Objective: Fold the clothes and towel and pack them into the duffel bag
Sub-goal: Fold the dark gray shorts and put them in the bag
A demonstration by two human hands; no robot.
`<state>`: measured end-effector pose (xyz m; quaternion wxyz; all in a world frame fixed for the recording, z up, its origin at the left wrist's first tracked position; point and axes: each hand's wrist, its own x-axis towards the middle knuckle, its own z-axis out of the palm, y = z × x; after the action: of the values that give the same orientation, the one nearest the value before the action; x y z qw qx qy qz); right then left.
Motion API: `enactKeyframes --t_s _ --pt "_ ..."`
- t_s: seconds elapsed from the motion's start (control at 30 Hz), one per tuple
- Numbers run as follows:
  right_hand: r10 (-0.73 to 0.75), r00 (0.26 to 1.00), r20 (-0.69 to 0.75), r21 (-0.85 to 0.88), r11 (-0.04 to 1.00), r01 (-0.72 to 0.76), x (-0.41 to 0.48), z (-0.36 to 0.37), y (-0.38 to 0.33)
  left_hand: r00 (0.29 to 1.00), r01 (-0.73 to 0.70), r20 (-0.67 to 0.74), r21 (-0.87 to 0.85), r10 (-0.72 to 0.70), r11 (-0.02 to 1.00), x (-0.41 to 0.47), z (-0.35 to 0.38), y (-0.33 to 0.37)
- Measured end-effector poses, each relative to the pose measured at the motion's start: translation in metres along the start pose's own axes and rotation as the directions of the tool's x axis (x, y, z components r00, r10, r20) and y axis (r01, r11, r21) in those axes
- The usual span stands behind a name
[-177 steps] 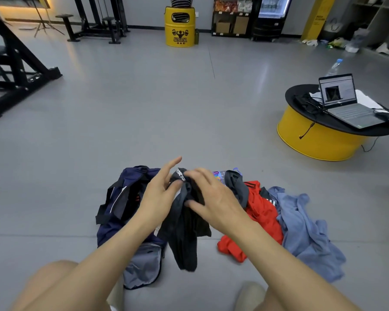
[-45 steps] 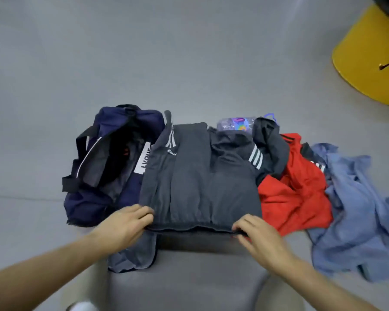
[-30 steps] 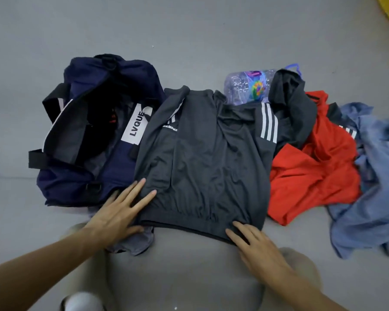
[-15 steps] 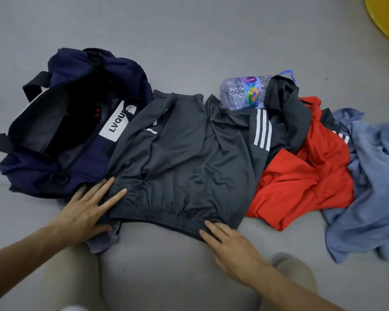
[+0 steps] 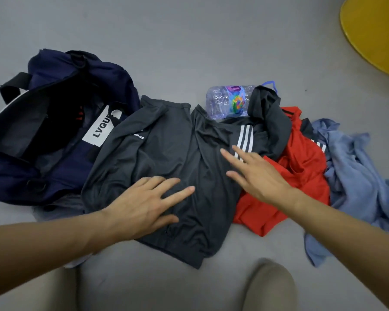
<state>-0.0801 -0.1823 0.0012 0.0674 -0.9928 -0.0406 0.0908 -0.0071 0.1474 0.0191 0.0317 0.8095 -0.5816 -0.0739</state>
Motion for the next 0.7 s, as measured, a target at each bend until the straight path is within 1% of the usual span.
enactKeyframes --t_s 0.1,0.17,0.27,0.37,0.43,0.47,0.6,0.63,0.7 --pt "0.165 0.986 0.010 -0.135 0.978 -0.162 0.035 -0.013 0.033 1.000 -0.019 -0.002 -0.010 0.019 1.000 0.055 -0.002 0.021" --pt "0.276 0.960 0.038 -0.144 0.953 -0.268 0.045 -0.008 0.045 0.999 0.017 0.043 -0.082 -0.014 0.997 0.077 0.011 0.047" --pt "0.372 0.919 0.131 -0.114 0.926 -0.359 0.048 0.008 0.052 0.974 0.139 0.214 -0.276 -0.081 0.951 0.078 0.050 0.091" --pt "0.426 0.895 0.137 0.022 0.901 -0.432 0.047 0.023 0.053 0.931 0.196 0.362 -0.379 -0.050 0.904 0.059 0.079 0.121" --pt "0.427 0.894 0.135 0.075 0.895 -0.439 0.045 0.028 0.052 0.887 0.240 0.460 -0.379 -0.043 0.894 0.044 0.092 0.127" --pt "0.425 0.897 0.123 0.075 0.897 -0.436 0.045 0.029 0.050 0.871 0.245 0.490 -0.363 -0.039 0.899 0.038 0.095 0.128" --pt "0.393 0.918 0.043 0.030 0.918 -0.395 0.041 0.029 0.038 0.829 0.235 0.558 -0.277 -0.043 0.932 0.031 0.095 0.132" --pt "0.375 0.926 0.043 0.061 0.924 -0.377 0.040 0.027 0.036 0.823 0.235 0.566 -0.260 -0.049 0.937 0.032 0.094 0.131" --pt "0.334 0.942 0.036 0.177 0.925 -0.335 0.038 0.019 0.030 0.812 0.228 0.582 -0.257 -0.037 0.939 0.034 0.083 0.127"
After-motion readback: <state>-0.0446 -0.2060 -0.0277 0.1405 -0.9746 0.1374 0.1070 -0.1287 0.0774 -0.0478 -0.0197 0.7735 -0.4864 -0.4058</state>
